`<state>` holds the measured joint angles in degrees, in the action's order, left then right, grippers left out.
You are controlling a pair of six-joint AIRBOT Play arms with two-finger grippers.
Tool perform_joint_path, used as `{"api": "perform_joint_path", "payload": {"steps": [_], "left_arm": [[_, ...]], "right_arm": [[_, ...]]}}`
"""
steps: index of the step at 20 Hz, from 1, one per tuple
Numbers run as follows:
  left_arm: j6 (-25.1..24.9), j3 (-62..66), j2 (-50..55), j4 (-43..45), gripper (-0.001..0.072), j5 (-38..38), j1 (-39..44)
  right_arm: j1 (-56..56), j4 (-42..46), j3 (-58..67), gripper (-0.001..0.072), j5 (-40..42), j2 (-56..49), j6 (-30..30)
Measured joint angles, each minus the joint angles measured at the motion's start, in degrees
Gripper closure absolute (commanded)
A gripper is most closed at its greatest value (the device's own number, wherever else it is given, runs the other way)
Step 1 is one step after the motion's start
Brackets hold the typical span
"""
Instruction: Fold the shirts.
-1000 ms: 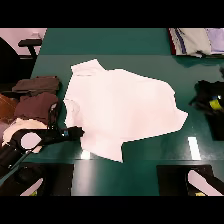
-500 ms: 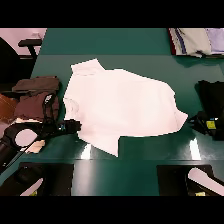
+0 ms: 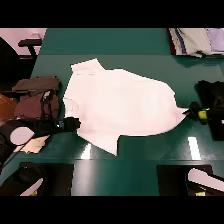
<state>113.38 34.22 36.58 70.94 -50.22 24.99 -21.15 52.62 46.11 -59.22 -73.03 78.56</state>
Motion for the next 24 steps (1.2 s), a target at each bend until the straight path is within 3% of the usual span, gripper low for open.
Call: {"api": "perform_joint_path", "payload": {"steps": [8, 15, 19, 24], "left_arm": [[-1.7, 40.1, 0.0, 18.7, 0.0684, -8.1, 0.0], [-5.0, 72.2, 0.3, 23.8, 0.0685, -8.5, 0.0], [-6.8, 81.5, 3.0, 24.1, 0.0685, -8.2, 0.0], [-11.4, 84.5, 12.7, 25.3, 0.0682, -19.2, 0.0]], "right_arm": [[0.8, -1.4, 27.1, 0.0696, -9.2, 18.9, -1.6], [0.8, 4.6, 55.8, 0.0696, -14.2, 29.0, 0.4], [0.8, 10.1, 69.5, 0.0697, -20.0, 27.5, 3.0], [0.8, 10.4, 70.1, 0.0697, -25.8, 22.2, 4.9]]}}
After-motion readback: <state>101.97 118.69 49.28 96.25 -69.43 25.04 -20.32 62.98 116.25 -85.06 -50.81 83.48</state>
